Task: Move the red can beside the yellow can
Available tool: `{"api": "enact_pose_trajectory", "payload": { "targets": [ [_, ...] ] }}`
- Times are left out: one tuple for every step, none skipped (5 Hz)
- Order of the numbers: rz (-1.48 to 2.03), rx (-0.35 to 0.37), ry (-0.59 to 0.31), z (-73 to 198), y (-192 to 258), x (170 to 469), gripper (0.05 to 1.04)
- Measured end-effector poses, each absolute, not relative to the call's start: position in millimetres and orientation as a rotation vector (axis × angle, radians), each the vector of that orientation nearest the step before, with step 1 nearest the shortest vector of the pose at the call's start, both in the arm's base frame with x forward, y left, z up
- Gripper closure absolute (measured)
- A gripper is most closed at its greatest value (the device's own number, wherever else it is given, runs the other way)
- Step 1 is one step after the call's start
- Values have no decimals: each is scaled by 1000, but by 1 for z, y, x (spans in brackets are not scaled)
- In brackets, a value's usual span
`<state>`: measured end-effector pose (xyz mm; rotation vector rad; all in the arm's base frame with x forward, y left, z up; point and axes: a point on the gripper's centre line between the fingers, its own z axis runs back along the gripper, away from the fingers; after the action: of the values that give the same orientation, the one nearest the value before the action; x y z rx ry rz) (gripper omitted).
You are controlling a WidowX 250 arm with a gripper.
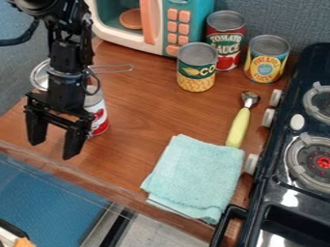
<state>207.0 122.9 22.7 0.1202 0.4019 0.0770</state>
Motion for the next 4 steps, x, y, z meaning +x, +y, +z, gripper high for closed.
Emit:
{"api": "enact_pose_trajectory", "payload": {
  "targets": [
    [80, 119, 389, 23, 121, 212, 85],
    [78, 112, 365, 22, 119, 216, 85],
    [70, 119, 326, 21, 119, 219, 85],
    [58, 111, 261, 17, 116, 221, 85]
  ]
}}
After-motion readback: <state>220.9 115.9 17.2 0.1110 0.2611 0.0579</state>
